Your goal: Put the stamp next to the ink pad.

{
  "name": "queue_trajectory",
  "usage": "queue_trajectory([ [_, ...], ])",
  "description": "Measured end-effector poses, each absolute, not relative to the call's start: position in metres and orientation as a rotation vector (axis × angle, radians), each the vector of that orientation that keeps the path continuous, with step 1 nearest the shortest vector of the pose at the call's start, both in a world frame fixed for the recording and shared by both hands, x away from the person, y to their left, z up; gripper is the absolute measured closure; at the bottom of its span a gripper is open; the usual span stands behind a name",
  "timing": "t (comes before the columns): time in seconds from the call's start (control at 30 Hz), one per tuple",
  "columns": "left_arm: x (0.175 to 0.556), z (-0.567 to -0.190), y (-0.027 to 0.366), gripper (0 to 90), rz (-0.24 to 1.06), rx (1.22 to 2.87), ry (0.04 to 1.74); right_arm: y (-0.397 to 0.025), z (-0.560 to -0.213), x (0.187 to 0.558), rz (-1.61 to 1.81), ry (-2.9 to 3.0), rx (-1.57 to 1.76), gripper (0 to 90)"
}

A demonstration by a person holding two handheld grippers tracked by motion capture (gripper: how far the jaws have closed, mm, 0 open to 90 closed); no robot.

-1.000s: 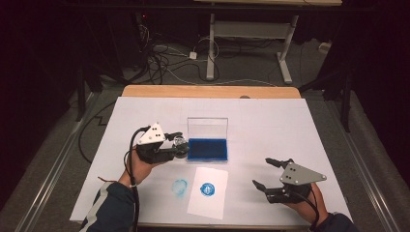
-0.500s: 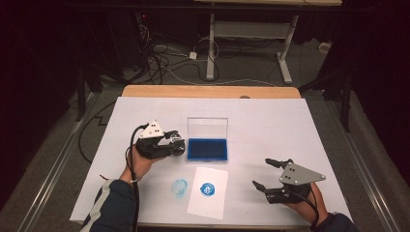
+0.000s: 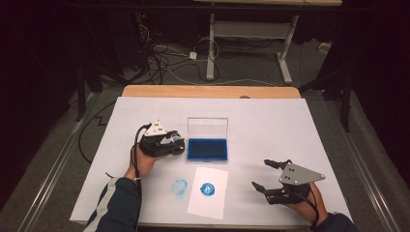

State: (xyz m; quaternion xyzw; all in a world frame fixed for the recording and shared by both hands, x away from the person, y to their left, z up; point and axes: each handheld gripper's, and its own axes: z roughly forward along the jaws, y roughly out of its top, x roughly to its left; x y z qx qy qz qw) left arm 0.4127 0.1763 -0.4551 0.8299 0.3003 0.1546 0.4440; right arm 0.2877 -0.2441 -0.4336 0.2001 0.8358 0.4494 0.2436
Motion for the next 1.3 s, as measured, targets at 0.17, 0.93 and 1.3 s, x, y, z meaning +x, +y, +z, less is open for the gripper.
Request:
queue_trajectory([
  [0.17, 0.415, -0.461, 0.175, 53.9, 0.388, 2.083, 0.767, -0.245, -0.434, 0.288, 1.225, 2.285, 0.548, 22.2],
  [0.93, 0.406, -0.448, 0.174, 41.1, 0.498, 2.076, 0.761, -0.244, -0.434, 0.287, 1.225, 2.286, 0.541, 22.5],
  [1.3, 0.393, -0.432, 0.172, 31.4, 0.619, 2.043, 0.711, -0.244, -0.433, 0.287, 1.227, 2.286, 0.544, 22.6],
])
